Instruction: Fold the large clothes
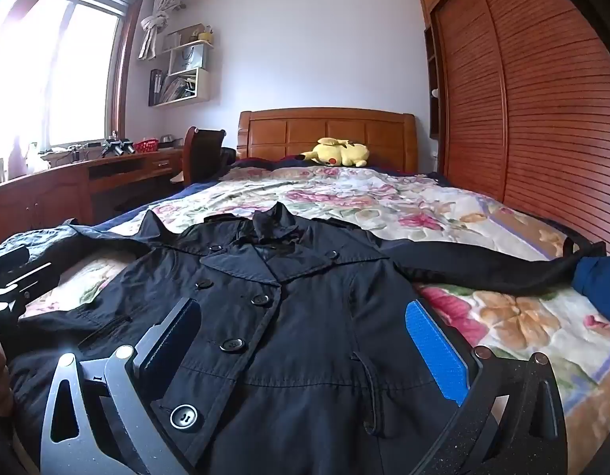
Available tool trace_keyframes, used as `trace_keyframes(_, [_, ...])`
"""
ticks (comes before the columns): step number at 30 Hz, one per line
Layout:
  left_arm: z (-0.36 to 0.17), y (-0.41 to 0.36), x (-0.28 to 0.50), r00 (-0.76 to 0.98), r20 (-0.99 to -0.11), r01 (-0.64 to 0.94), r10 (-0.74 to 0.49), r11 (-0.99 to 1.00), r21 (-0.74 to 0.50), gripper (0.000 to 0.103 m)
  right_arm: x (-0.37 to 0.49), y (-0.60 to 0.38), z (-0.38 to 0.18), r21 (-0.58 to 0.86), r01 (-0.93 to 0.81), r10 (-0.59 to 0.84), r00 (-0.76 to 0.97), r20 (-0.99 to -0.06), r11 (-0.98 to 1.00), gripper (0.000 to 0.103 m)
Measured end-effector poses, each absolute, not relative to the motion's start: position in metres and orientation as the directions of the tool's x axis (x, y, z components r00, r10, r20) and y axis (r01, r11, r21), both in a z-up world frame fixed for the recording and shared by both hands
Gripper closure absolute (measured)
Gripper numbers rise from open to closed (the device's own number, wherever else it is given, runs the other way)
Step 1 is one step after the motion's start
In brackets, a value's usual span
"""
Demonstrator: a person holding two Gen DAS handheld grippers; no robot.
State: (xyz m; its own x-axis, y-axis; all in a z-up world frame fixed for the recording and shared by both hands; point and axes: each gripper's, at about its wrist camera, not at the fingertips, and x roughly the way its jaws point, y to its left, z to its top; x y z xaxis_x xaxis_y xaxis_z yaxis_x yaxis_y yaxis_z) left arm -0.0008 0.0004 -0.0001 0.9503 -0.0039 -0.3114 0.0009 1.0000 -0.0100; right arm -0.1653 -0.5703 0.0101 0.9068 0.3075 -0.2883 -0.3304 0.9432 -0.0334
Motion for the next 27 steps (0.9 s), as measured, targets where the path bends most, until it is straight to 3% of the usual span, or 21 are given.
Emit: trace_keyframes(27, [0.0073,-0.0056,-0.0065,0.950,-0.312,0.001,0.003,1.000,0.015,0.000,-0.1669,-0.5738,0.0104,-0.026,-0.328,0.310,0.913,-0.264,0.944,0.000])
